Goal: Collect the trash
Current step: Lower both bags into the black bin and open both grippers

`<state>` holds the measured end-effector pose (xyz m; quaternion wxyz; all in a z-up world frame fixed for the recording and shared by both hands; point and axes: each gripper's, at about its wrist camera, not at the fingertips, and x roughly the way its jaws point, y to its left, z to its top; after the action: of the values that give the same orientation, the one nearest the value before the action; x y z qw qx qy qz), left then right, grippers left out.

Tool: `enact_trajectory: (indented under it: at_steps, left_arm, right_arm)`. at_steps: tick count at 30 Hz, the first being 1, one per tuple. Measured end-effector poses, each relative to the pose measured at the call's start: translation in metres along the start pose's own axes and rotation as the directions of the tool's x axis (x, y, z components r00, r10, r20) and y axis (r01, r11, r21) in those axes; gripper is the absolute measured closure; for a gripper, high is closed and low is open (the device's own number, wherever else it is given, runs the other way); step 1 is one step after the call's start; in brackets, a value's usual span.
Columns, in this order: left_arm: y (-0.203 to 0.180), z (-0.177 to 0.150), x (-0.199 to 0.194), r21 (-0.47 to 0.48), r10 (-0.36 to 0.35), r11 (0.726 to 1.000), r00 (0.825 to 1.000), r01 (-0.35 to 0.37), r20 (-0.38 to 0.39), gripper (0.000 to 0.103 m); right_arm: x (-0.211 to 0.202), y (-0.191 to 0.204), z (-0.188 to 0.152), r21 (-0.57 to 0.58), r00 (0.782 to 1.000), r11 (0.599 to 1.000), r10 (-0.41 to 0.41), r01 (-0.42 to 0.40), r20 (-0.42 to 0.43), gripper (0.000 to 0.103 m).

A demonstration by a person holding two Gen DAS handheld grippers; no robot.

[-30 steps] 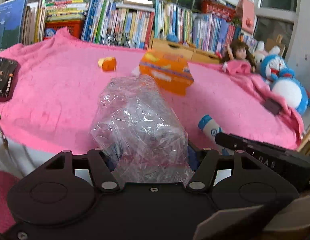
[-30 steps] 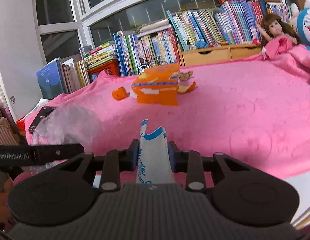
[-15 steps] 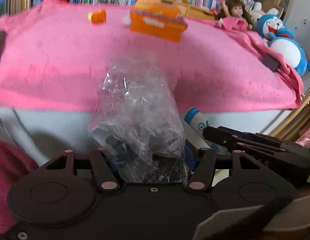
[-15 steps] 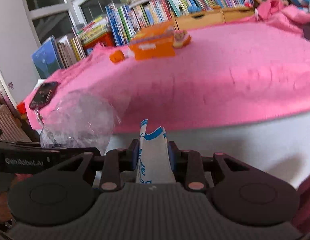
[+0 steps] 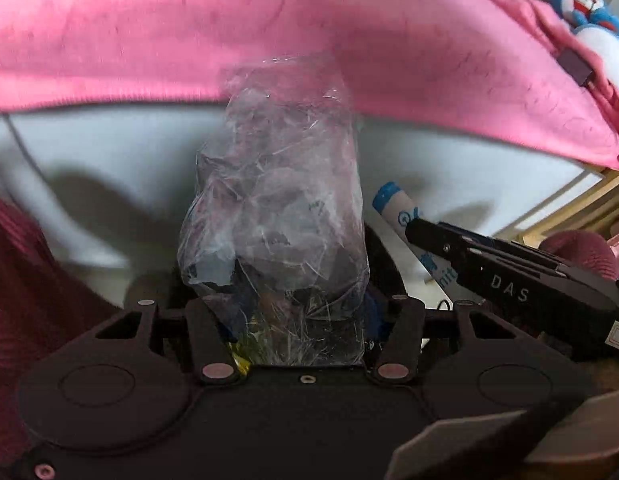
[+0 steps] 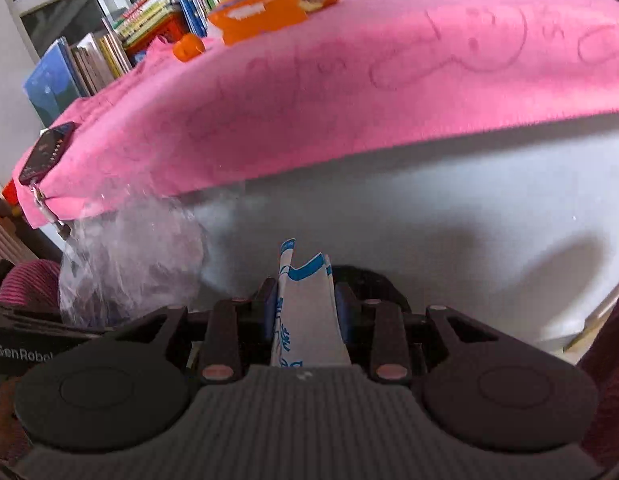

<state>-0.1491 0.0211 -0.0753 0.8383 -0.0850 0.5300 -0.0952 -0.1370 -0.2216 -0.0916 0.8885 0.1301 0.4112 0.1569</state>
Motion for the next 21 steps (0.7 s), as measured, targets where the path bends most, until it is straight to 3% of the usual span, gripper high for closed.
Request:
enact_trajectory:
  at_steps: [13, 21]
  left_arm:
    - [0.007, -0.004, 0.030, -0.022, -0.003, 1.000, 0.992, 0.000, -0.127, 0.053]
    - [0.002, -0.001, 0.036, 0.000, 0.038, 0.999, 0.991, -0.038, -0.131, 0.048]
  right_arm:
    - [0.017, -0.004, -0.007, 0.053, 0.999, 0.998, -0.017, 0.020, -0.051, 0.066]
    - [0.024, -0.002, -0.004, 0.040, 0.998, 0.999, -0.012, 0.015, -0.066, 0.062]
